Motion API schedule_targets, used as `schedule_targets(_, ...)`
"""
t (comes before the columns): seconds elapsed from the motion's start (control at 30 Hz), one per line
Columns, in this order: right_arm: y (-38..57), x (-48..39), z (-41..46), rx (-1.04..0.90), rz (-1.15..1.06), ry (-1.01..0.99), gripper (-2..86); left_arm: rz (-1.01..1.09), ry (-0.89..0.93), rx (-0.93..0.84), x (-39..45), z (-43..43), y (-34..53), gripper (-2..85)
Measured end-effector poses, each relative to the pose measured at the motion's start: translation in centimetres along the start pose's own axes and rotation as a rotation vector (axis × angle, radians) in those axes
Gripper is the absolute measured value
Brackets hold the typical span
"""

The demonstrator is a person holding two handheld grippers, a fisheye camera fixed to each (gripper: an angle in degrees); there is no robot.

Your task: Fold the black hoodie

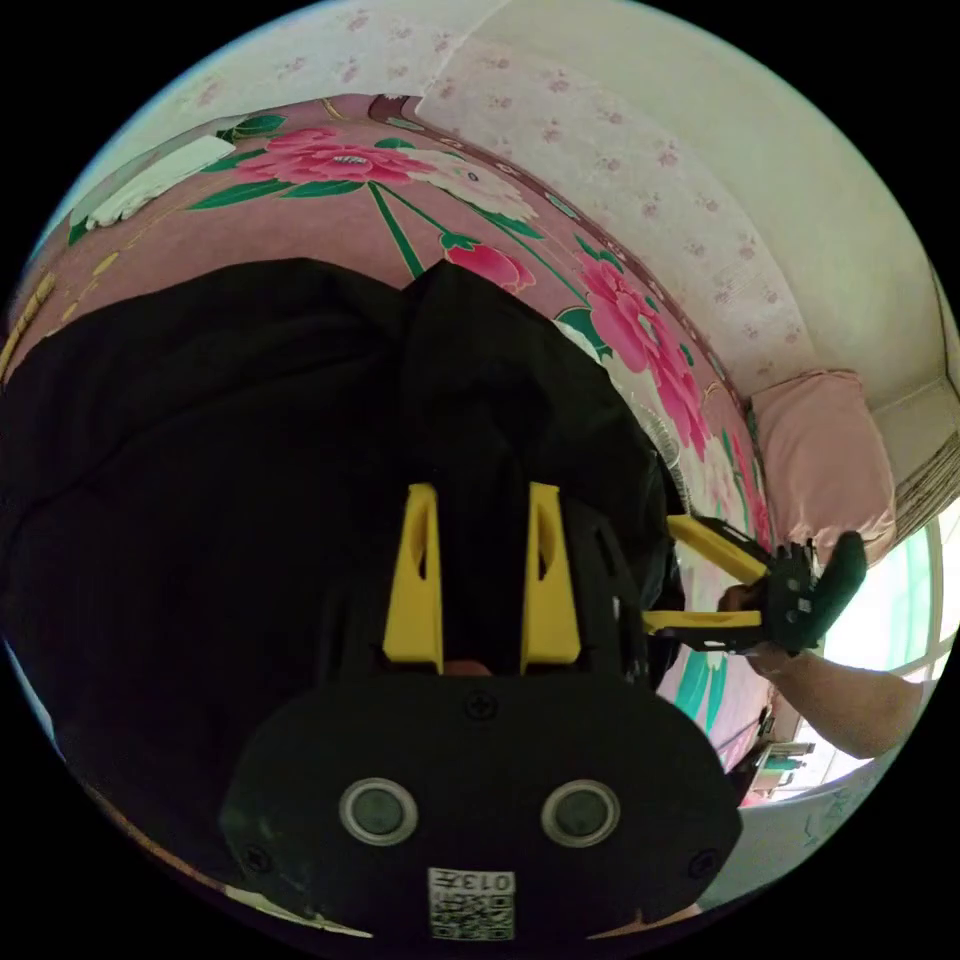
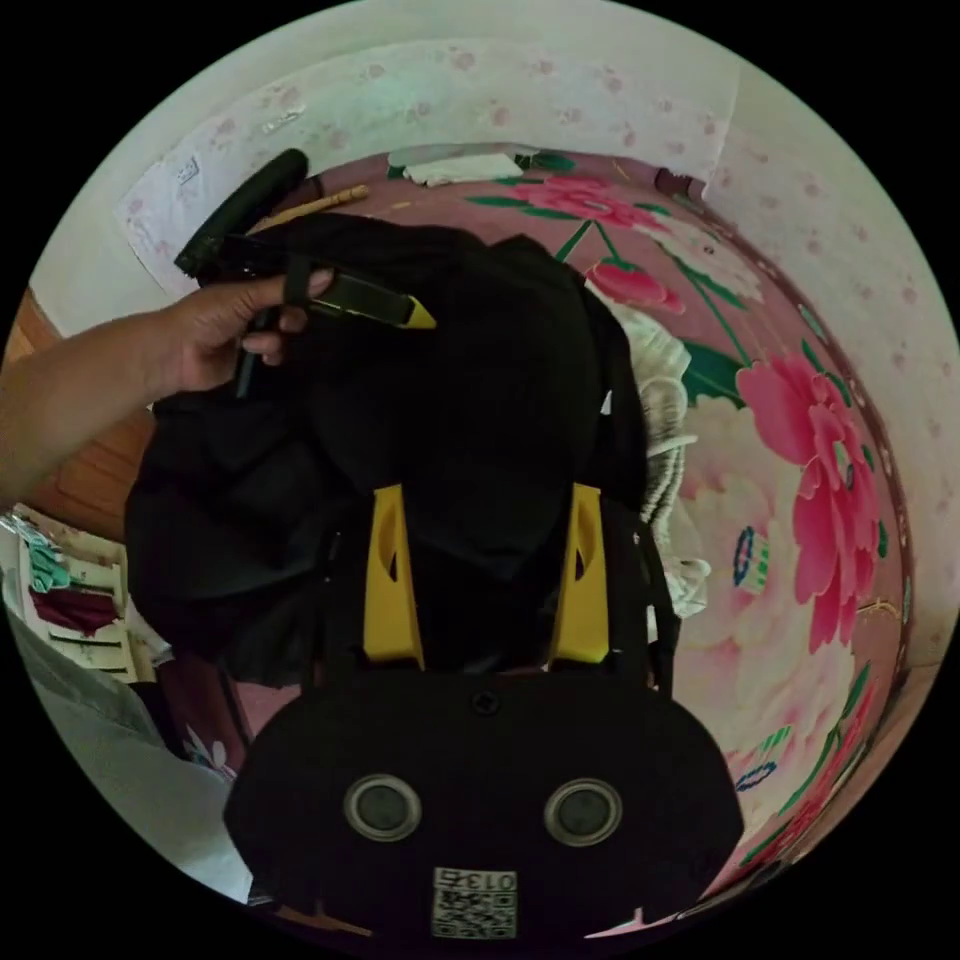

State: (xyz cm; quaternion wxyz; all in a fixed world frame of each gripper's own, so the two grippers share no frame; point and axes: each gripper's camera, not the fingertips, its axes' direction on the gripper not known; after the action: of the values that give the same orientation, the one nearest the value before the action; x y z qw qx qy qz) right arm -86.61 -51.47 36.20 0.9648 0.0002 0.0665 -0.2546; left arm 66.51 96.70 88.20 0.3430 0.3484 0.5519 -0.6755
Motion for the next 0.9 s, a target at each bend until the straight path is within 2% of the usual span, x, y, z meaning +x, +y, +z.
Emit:
schedule_targets(0.03,-0.4,0.5,0.8,-0.033,0.026,-0.048,11.0,-0.023,0.045,0.002,-0.9,-0.6,0.5,3.9)
schedule_targets(0.07,-0.6,0.7,1.1,-0.058,0.031,-0.075,7.4,-0.032,0.072,0.009,-1.3,-1.0,0.7,2.5)
schedule_targets(0.1,-1.0,1.1,0.8,-0.097,0.048,-0.114,4.6,-0.041,0.125,0.03,-1.8,-2.1,1.1,1.8)
schedule_targets(0.17,-1.4,1.5,-2.1,-0.038,0.083,-0.129,2.6,0.012,0.216,0.113,-1.7,-4.8,1.6,1.0)
schedule_targets(0.37,1.1,2.9,-20.9,0.449,0.154,-0.068,1.4,0.311,0.412,0.479,3.4,-19.6,3.4,0.2)
schedule_targets(0.43,3.1,1.4,-29.9,0.662,0.12,-0.002,1.2,0.453,0.405,0.576,7.3,-25.5,4.6,0.2)
schedule_targets(0.53,6.6,-0.7,-39.6,0.852,0.094,0.03,1.1,0.634,0.391,0.716,12.3,-32.5,7.8,0.2)
schedule_targets(0.63,11.7,-3.9,-48.1,1.015,0.033,0.089,1.1,0.783,0.406,0.821,16.8,-38.8,11.8,0.3)
schedule_targets(0.77,19.5,-8.2,-57.3,1.172,-0.006,0.168,1.0,0.902,0.431,0.861,22.4,-44.4,16.6,0.5)
schedule_targets(0.9,30.4,-12.3,-66.6,1.34,-0.014,0.254,1.0,1.118,0.424,0.926,30.2,-48.6,23.4,0.6)
